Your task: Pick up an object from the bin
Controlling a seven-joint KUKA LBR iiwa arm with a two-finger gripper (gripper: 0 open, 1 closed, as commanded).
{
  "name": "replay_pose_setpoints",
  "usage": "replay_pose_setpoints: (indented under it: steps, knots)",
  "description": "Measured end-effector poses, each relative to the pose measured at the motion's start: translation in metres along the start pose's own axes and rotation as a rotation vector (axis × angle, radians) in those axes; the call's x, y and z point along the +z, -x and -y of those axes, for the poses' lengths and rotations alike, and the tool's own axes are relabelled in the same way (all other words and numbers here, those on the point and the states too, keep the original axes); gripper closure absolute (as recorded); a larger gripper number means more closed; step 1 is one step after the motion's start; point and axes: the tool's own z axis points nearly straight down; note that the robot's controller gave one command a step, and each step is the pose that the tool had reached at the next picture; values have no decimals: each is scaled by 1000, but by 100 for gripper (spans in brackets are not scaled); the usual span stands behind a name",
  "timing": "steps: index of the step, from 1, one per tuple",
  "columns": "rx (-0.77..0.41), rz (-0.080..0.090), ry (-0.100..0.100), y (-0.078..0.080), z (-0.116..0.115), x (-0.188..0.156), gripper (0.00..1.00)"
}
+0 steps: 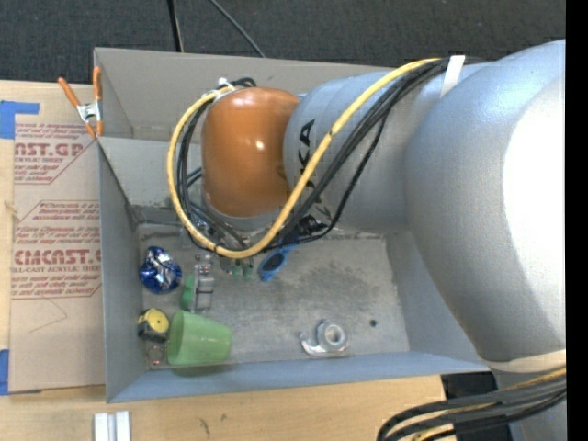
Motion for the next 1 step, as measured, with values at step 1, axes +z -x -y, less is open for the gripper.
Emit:
replay_pose_setpoints:
  steps: [1]
  knots:
    - [-33,31,9,2,-25,69,0]
